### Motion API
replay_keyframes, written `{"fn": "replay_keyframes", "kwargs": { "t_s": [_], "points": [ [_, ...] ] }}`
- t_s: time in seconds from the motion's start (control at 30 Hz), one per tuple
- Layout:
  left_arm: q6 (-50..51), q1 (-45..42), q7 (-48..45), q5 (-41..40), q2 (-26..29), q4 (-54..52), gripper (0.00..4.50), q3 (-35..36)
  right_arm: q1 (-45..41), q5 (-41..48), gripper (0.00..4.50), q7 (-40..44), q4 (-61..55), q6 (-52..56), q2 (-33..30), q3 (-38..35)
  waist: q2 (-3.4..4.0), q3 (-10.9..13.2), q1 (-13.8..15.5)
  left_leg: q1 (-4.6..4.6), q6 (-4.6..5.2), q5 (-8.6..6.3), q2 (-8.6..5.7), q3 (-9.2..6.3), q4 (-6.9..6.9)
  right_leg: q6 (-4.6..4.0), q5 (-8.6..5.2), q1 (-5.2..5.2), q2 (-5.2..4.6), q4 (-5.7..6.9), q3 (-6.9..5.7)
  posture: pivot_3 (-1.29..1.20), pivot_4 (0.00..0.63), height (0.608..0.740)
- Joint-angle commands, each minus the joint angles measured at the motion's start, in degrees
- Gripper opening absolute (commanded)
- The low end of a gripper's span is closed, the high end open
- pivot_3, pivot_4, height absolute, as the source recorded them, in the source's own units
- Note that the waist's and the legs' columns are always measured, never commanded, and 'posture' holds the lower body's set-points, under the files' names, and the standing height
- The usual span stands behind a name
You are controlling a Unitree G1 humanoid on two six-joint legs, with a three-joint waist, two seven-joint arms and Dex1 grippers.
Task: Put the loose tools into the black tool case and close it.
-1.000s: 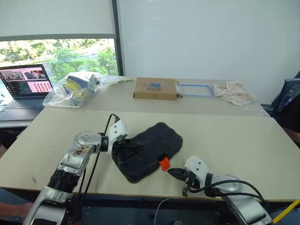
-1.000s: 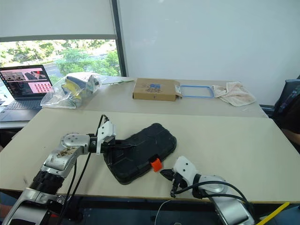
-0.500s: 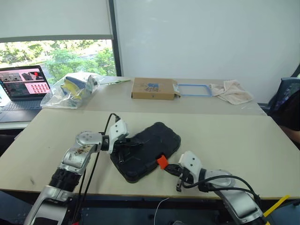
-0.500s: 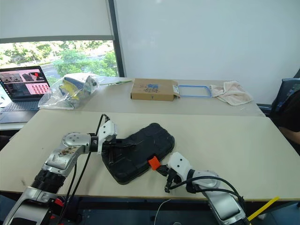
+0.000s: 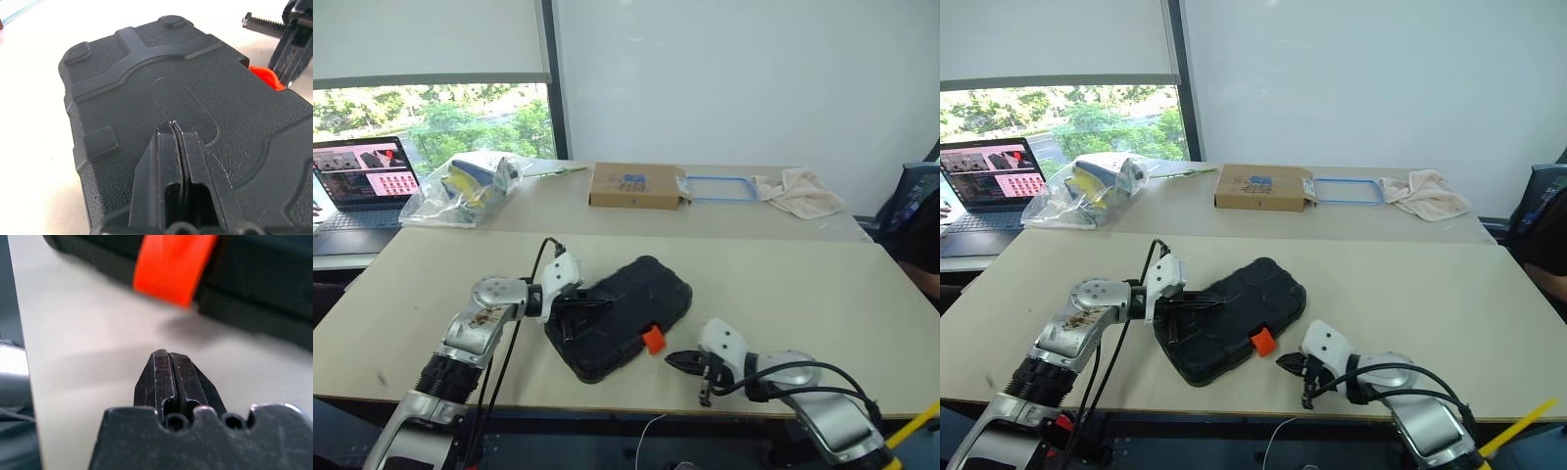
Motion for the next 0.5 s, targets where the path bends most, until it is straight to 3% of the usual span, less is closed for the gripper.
{"fn": "replay_keyframes", "kwargs": {
  "t_s": [0.03, 0.5],
  "points": [
    [0.2, 1.6, 0.0, 2.4, 0.1, 2.9, 0.07, -1.8, -0.2, 3.4, 0.0, 1.6, -4.4, 0.4, -1.1, -3.0, 0.0, 0.0, 0.0, 0.03, 0.01, -0.01, 0.01, 0.0, 0.0, 0.0, 0.0, 0.02, 0.01, 0.0, 0.0, 0.0, 0.15, 0.74],
    [0.4, 2.4, 0.1, 2.6, 1.4, 2.4, 0.07, -1.3, -7.7, 1.8, 0.0, 1.6, 0.6, -1.1, 2.2, 1.0, 0.0, 0.0, -0.1, 0.16, 0.01, -0.01, 0.04, 0.0, 0.0, 0.0, 0.0, 0.09, 0.0, 0.0, 0.01, 0.0, 0.15, 0.74]
  ]
}}
